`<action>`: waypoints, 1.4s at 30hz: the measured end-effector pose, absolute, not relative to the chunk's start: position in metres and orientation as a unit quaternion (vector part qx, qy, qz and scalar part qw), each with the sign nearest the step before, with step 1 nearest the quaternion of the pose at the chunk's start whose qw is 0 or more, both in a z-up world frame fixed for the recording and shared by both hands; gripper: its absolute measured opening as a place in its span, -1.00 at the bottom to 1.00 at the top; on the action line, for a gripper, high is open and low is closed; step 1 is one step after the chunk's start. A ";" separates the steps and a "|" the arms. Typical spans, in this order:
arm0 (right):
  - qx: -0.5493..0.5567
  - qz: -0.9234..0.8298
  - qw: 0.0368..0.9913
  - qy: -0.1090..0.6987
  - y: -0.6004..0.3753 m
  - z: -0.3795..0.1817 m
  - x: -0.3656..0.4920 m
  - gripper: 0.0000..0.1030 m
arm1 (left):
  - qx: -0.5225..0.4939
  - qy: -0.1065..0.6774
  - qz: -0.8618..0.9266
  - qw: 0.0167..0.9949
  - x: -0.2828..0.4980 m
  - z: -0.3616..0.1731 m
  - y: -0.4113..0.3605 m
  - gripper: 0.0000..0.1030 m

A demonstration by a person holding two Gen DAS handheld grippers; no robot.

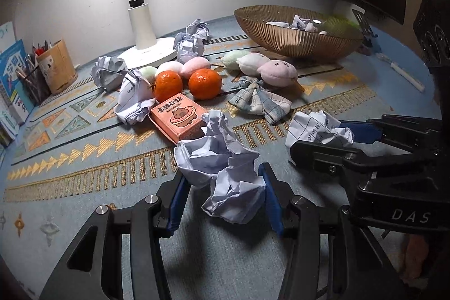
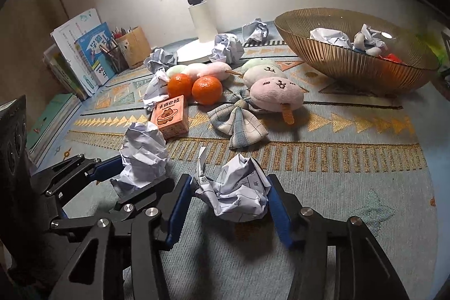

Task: Organize objects
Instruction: 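Carry both paper balls into the woven bowl and open both grippers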

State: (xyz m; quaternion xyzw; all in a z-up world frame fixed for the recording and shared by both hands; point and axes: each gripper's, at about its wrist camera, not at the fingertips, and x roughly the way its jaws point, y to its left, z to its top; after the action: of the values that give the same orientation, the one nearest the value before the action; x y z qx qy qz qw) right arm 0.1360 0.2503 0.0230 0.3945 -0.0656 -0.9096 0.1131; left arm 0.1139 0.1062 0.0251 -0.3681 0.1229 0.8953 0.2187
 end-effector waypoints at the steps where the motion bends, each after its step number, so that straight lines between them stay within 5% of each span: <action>1: 0.383 -0.915 0.111 -0.065 0.251 0.026 0.139 0.00 | -0.366 0.122 0.897 0.217 0.115 0.026 0.105 -0.11; 8: 0.334 -0.926 0.091 -0.149 0.312 0.060 0.154 0.00 | -0.348 0.104 0.905 0.222 0.117 0.042 0.107 -0.12; 15: 0.234 -0.965 -0.023 -0.119 0.377 0.148 0.141 0.01 | -0.300 0.046 0.900 0.314 0.075 0.119 0.174 -0.12; 23: 0.235 -0.955 -0.097 -0.156 0.427 0.161 0.072 0.02 | -0.302 0.015 0.888 0.347 -0.009 0.133 0.251 -0.12; 26: 0.270 -0.940 -0.060 -0.199 0.446 0.138 0.032 0.69 | -0.287 0.004 0.895 0.342 -0.024 0.127 0.265 0.27; 27: 0.282 -0.934 -0.075 -0.207 0.453 0.127 0.025 0.69 | -0.299 -0.001 0.894 0.333 -0.031 0.121 0.269 0.79; 28: 0.293 -0.926 -0.081 -0.224 0.459 0.118 0.023 0.69 | -0.314 0.001 0.893 0.322 -0.034 0.114 0.272 0.87; 31: 0.292 -0.922 -0.061 -0.247 0.464 0.107 0.044 0.63 | -0.316 0.002 0.890 0.329 -0.023 0.108 0.264 0.87; 38: 0.277 -0.945 -0.075 -0.154 0.407 0.122 0.109 0.63 | -0.266 -0.025 0.917 0.297 0.044 0.129 0.179 0.91; 42: 0.256 -0.959 -0.058 -0.109 0.352 0.106 0.131 0.63 | -0.255 -0.024 0.955 0.147 0.083 0.099 0.106 0.99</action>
State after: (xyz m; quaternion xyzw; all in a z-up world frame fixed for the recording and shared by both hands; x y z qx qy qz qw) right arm 0.1312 0.3517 0.1062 0.2563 -0.1090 -0.9587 -0.0583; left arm 0.0830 0.1061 0.0990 -0.2553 -0.0244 0.9554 0.1466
